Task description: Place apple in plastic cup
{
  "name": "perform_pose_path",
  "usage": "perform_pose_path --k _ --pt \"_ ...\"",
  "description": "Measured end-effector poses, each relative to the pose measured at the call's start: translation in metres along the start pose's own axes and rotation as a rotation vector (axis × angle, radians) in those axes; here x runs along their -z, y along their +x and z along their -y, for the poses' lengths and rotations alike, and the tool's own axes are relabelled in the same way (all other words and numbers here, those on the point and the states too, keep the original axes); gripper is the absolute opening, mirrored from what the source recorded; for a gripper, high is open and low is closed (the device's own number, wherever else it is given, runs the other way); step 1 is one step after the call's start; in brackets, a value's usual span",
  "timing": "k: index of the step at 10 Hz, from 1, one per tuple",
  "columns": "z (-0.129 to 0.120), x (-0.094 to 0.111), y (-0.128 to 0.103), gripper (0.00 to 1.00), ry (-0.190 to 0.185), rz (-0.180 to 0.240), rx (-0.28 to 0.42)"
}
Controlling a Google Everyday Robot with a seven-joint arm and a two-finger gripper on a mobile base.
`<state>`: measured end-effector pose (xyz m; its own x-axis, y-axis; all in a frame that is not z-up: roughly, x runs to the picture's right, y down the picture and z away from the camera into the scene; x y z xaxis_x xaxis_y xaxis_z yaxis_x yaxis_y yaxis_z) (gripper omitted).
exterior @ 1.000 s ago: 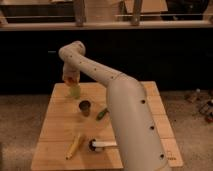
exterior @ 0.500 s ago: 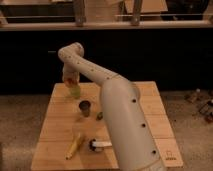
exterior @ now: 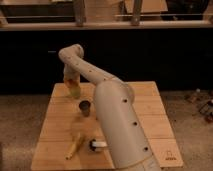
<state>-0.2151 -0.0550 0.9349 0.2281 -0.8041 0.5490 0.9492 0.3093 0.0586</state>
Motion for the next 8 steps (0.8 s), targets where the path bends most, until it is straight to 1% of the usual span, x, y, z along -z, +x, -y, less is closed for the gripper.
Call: perform_pose_path --k 1,2,4,5,6,7,8 --pt "-0.002 -0.001 0.002 0.25 -0.004 -0.001 -0.014" --pt "-0.005 -0.002 0.004 0.36 -0.008 -0.003 -0.029" --pt "-0.01 -0.003 0.006 0.54 -0.015 -0.007 -0.047" --pt "-0.014 -0.003 0.008 0.66 -0.018 -0.01 -0.055" --pt "-0.017 -0.003 0.009 0.76 -0.019 -0.012 -0.062" --pt "-0.019 -0.002 0.01 0.79 -0.019 -0.014 -0.066" --pt "-0.021 -0.001 0.011 0.8 -0.018 -0.016 -0.069"
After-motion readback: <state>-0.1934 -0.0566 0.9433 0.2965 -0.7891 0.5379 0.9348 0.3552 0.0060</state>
